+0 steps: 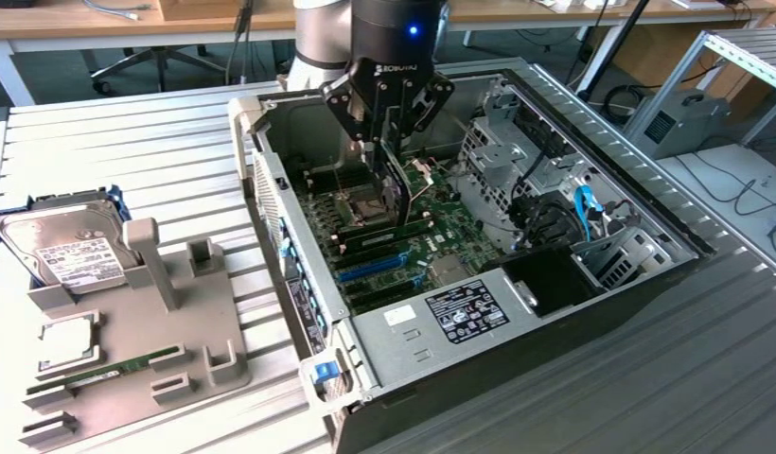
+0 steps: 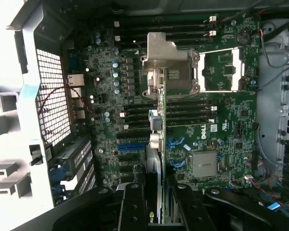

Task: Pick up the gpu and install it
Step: 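Pick up the gpu and move the gpu toward the slot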

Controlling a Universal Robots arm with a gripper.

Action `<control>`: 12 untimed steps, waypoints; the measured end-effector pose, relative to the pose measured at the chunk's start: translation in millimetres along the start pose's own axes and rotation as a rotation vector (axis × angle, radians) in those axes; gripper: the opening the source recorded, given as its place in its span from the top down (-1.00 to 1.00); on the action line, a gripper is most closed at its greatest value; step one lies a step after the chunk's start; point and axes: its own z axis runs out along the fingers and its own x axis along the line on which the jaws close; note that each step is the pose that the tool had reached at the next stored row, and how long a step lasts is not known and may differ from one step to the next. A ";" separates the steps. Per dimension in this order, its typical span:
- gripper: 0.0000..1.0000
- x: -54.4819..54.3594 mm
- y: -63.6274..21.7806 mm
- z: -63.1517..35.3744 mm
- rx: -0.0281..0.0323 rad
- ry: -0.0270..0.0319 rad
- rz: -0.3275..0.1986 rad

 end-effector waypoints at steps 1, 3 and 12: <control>0.47 -0.5 0.1 0.1 0.0003 0.0000 0.000; 0.47 -1.7 0.3 0.4 0.0012 -0.0001 0.000; 0.47 -8.5 1.7 1.8 0.0064 -0.0005 0.000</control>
